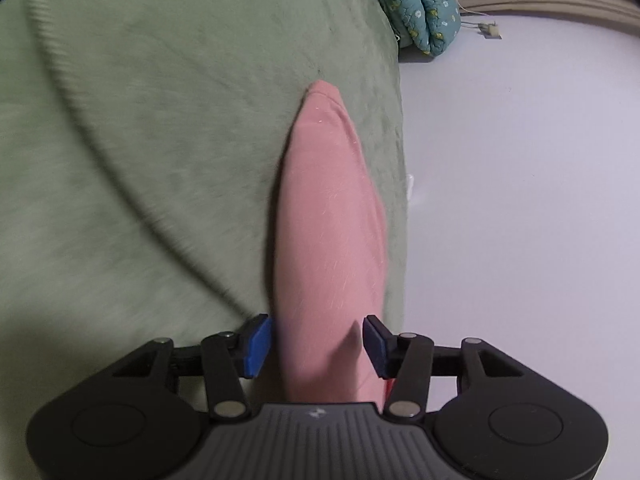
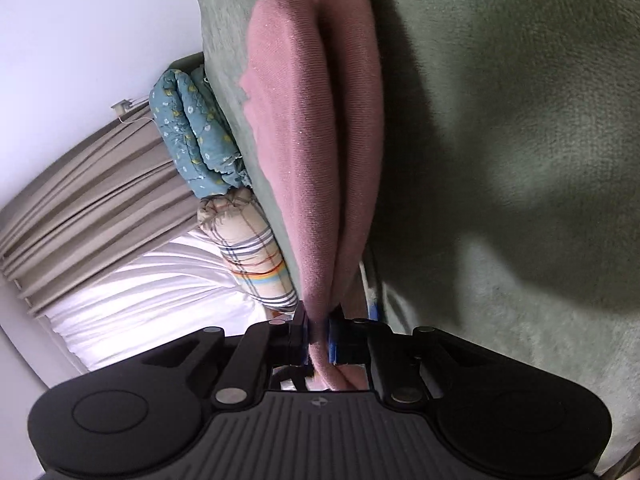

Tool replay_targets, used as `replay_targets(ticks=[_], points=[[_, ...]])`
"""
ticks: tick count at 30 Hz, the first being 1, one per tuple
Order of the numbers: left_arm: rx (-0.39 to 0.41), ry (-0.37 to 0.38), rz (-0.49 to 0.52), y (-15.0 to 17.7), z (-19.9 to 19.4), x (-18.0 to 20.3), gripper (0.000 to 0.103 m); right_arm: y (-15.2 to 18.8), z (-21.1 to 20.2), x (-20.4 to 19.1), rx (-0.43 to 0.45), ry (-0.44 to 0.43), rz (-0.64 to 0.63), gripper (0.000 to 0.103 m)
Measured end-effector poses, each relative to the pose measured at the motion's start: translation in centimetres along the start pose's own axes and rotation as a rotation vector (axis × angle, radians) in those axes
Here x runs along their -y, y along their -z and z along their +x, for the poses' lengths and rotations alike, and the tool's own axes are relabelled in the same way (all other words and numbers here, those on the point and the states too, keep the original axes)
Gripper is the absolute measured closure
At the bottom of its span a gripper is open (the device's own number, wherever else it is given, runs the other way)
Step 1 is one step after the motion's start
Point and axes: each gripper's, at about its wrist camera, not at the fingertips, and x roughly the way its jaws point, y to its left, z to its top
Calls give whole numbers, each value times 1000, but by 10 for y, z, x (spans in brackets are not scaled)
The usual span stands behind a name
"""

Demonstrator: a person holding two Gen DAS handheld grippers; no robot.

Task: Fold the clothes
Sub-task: 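Pinch the folded pink sweatshirt bundle with both grippers side by side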

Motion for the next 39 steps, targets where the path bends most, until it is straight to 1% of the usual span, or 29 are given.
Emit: replay_targets(ticks=[3,4,6,7,8,9,10,11,12,13,14,15,16,18,19,20,22,24,25,27,29,30,32,36,38,39], points=[[-22,12,-73,-8,17,3,50,0,0,0,-7,-7,17,94],[-29,13,-81,-9,21,4,55,0,0,0,-8,-8,15,94],[-21,-4,-65,-12,29,4,64,-1,0,-1,-15,-4,-7,94],[-16,2,-77,-12,29,4,66,-2,1,-3,-22,-1,-21,94],[-12,20,-101,-11,28,3,68,-3,2,-4,-33,3,-37,91],[-10,30,-114,-8,23,2,68,-6,-2,-5,-63,12,-66,87],[-11,39,-133,-6,19,0,68,-9,-6,-9,-84,24,-100,78],[-16,40,-147,-4,16,-1,68,-12,-11,-13,-87,30,-135,71],[-20,37,-158,-3,12,-1,68,-15,-21,-20,-80,34,-177,60],[-27,38,-165,-3,11,0,68,-19,-33,-28,-68,35,-227,55],[-35,47,-176,-3,9,1,68,-28,-54,-45,-42,28,-310,51],[-38,51,-180,-5,11,2,68,-37,-64,-54,-30,34,-352,40],[-43,51,-182,-7,12,3,68,-47,-73,-65,-22,43,-397,25],[-53,42,-178,-8,13,3,68,-87,-88,-97,-42,103,-503,11],[-55,40,-176,-8,13,5,68,-99,-87,-103,-58,133,-521,11],[-57,38,-173,-9,14,5,68,-122,-79,-116,-94,196,-545,11],[-56,37,-174,-13,21,7,68,-156,-51,-130,-214,261,-543,11],[-56,36,-176,-12,24,10,68,-173,-25,-128,-313,289,-503,11],[-58,33,-170,-10,25,12,68,-173,-23,-122,-345,306,-496,11],[-62,24,-160,-4,23,14,68,-174,-2,-113,-443,400,-494,12],[-70,9,-142,-2,25,18,68,-166,10,-111,-507,429,-523,11],[-72,7,-139,-2,28,20,68,-163,15,-110,-535,442,-534,8],[-77,8,-137,-1,31,23,68,-160,24,-110,-561,434,-533,6],[-89,11,-147,-3,39,26,68,-160,35,-106,-553,361,-469,5],[-94,7,-149,-5,41,27,68,-159,39,-104,-576,318,-449,7],[-94,6,-149,-7,42,28,68,-159,44,-104,-597,313,-447,15]])
